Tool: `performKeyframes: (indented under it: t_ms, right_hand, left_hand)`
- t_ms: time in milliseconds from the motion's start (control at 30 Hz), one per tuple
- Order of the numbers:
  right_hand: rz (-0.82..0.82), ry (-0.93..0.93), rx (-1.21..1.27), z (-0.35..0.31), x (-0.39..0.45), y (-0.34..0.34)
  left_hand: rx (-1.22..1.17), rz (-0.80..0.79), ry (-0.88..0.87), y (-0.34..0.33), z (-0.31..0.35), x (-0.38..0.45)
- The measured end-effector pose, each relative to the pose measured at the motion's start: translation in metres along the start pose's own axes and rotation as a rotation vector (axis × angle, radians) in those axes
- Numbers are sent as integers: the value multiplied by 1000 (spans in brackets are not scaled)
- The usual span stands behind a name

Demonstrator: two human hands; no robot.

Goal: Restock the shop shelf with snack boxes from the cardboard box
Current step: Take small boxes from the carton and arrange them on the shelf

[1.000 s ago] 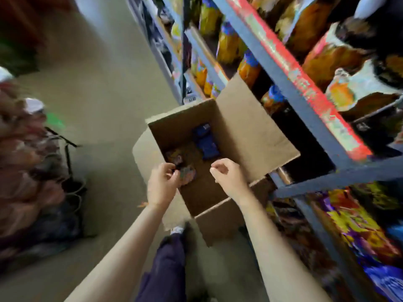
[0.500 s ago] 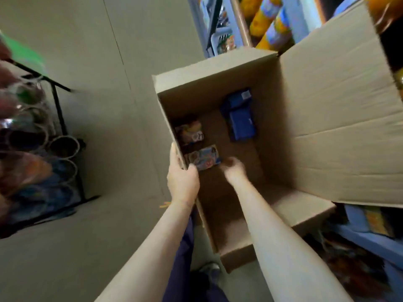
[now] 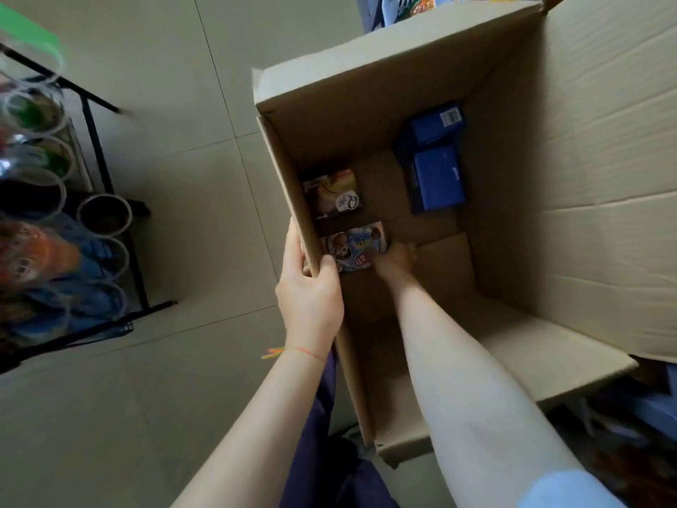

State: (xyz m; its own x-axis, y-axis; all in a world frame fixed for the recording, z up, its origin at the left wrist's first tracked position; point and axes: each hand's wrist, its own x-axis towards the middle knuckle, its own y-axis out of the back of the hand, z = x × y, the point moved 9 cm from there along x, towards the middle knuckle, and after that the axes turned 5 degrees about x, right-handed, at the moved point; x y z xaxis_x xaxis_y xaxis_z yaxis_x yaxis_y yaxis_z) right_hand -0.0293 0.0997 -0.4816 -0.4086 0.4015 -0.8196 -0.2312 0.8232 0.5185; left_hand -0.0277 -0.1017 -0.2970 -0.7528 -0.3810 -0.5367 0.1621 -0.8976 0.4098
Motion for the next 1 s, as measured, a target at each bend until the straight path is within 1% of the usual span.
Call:
performKeyframes:
  t_ms: [67,200,300,367,433,467,533,567,633,733,767,800,900,1000]
  right_hand:
    - [45,34,-17,-4,-1,9]
    - [-54,115,273,-15,-24,12]
    - [5,175,370,-21,-57,43]
    - [82,233,442,-23,-86,80]
    - [160,305,542,-18,-122,123]
    - [189,342,616,-15,-144,145]
    - [224,396,788,-4,-189,186]
    - [233,418,864,3,-212,204]
    - [242,466,1005,21,-259,240]
    - [260,583,1183,60,-339,290]
    - [270,619,1209,75,-367,305]
    - [282,653,1225,91,-395,319]
    - [349,796,1218,138,-484,360]
    - [383,970,1182,179,-570,392]
  left_hand:
    - [-1,17,6,-2,0,-1]
    - [32,11,10,-4,0,1]
    - [157,-47,-24,0,12,-2]
    - [281,-49,-111,5,28,-12]
    - [363,16,-251,13,57,-33]
    - [366,35,-319,15,74,-48]
    - [309,21,-419,13,107,-81]
    - [262,-11,-437,11,122,-99]
    - [115,-110,-407,6,144,-136]
    - [-192,-359,-278,-2,168,-211]
    - [-259,-443,-269,-4,175,-241]
    - [-299,-508,-300,-3,183,-272]
    - [-398,-607,-442,10,206,-367]
    - [-510,-713,-527,19,222,-450]
